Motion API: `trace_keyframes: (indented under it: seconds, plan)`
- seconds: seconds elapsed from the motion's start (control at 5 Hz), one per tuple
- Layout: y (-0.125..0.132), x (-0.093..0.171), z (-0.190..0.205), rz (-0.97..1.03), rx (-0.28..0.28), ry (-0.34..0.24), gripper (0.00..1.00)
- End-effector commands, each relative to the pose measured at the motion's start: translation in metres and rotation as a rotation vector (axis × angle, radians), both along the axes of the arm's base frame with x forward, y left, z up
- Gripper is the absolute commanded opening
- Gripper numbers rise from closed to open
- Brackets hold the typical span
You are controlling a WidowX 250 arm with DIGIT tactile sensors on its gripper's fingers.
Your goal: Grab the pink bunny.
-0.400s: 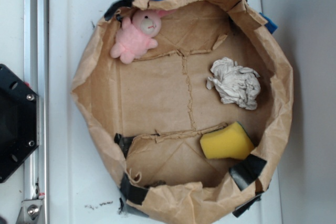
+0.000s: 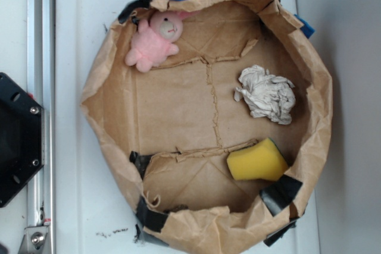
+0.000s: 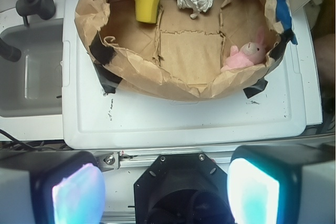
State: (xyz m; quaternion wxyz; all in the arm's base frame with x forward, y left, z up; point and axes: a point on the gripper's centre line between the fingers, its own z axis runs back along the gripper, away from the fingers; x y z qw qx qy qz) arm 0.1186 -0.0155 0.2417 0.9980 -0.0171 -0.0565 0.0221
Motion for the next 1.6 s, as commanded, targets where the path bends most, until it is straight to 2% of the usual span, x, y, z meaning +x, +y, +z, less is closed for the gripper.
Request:
trace_keyframes:
  seconds: [0.0,0.2,0.4,1.4]
  plan:
    - [0.047,0.066,-0.003,0.101,0.001,-0.021,1.00]
    - [0.064,0.088,-0.007,0.148,0.008,-0.028,1.00]
    - [0.055,0.110,-0.011,0.183,0.005,-0.016,1.00]
    - [0.055,0.110,-0.011,0.183,0.005,-0.016,1.00]
